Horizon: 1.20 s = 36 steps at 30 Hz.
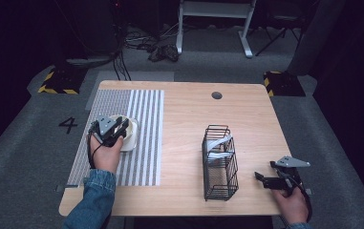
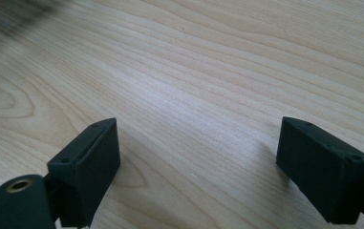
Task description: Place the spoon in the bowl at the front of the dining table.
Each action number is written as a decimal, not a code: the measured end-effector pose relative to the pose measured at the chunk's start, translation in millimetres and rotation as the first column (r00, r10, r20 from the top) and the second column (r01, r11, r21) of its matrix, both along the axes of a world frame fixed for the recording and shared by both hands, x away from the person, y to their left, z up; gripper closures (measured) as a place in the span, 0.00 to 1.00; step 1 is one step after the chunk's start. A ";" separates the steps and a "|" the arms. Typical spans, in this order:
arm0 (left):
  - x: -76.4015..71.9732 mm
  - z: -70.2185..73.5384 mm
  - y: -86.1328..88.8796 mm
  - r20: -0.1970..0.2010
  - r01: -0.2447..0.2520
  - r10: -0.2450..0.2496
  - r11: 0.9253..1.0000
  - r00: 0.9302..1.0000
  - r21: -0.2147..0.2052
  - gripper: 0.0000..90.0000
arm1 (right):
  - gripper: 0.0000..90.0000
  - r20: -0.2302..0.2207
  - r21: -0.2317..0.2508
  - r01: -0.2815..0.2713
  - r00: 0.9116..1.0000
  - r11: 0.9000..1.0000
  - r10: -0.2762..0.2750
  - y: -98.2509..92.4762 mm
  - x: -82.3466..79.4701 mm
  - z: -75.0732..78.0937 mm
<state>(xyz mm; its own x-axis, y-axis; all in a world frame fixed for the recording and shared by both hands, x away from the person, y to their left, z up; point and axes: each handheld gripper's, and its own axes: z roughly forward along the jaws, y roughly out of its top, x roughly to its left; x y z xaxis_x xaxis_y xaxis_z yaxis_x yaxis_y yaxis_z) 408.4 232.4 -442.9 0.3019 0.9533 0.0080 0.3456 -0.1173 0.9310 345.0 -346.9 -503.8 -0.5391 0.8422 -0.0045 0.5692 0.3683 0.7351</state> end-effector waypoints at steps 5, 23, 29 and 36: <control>1.4 -3.2 -7.5 -0.015 0.013 -0.013 1.000 1.000 0.015 0.74 | 0.17 0.000 0.000 0.000 1.000 1.000 0.000 0.0 0.0 0.0; 2.6 -10.9 -19.6 -0.055 0.041 -0.040 0.999 0.998 0.016 0.59 | 0.17 0.000 0.000 0.000 1.000 1.000 0.000 0.0 0.0 0.0; 1.5 -12.0 -21.1 -0.059 0.047 -0.046 0.999 0.997 0.024 0.54 | 0.17 0.001 0.000 0.000 1.000 1.000 0.000 0.0 -0.1 0.0; -4.3 -7.3 -22.3 -0.044 0.055 -0.055 0.998 0.998 0.018 0.48 | 0.17 0.001 -0.001 0.000 1.000 1.000 0.000 0.0 -0.1 0.0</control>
